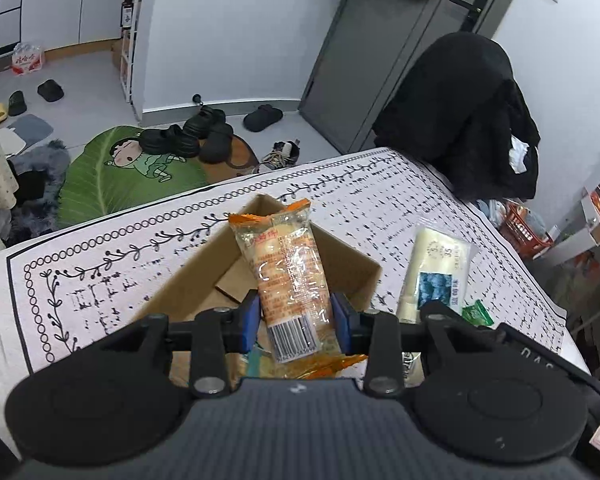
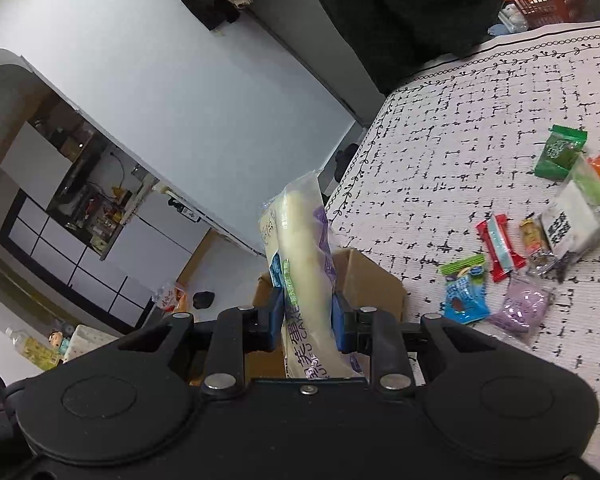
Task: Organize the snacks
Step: 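Carry the cracker packet in left tool and bread packet in right tool over the box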
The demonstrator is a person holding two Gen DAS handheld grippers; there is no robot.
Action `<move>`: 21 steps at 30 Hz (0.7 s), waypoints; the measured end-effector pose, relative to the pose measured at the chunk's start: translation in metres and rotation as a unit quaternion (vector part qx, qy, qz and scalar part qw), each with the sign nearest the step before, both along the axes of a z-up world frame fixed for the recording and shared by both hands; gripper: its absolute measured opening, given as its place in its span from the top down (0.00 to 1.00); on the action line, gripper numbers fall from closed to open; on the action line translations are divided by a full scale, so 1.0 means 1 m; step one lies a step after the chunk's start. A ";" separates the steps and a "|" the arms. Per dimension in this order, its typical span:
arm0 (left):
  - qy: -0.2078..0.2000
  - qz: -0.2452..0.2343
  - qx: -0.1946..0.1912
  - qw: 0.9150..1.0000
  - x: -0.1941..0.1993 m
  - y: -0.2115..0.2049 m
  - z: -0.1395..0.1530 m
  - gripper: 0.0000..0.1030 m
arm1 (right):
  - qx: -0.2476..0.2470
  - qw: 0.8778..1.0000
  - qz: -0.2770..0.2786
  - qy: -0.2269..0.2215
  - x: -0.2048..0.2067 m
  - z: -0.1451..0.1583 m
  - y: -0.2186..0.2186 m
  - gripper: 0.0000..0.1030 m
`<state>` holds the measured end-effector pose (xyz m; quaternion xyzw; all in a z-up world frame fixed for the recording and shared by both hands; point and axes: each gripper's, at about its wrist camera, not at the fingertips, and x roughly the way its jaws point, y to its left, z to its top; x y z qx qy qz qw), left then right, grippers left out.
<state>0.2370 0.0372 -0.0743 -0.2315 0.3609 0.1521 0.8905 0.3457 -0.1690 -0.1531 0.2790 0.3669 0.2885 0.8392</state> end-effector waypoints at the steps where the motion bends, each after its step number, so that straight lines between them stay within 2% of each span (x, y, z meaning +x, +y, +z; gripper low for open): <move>1: 0.001 0.002 -0.002 1.000 0.000 0.003 -0.001 0.64 | 0.000 1.000 -0.001 0.001 0.001 -0.001 0.003 0.76; 13: 0.029 0.008 -0.024 0.999 0.005 0.040 -0.022 0.64 | -0.023 1.000 0.015 0.008 -0.002 -0.010 0.042 0.76; 15: 0.040 0.015 -0.016 0.999 0.007 0.042 -0.025 0.60 | -0.026 1.000 0.014 0.009 -0.002 -0.010 0.044 0.76; 21: 0.050 0.016 -0.026 0.998 0.006 0.049 -0.027 0.52 | -0.037 0.999 0.018 0.016 -0.002 -0.013 0.049 0.76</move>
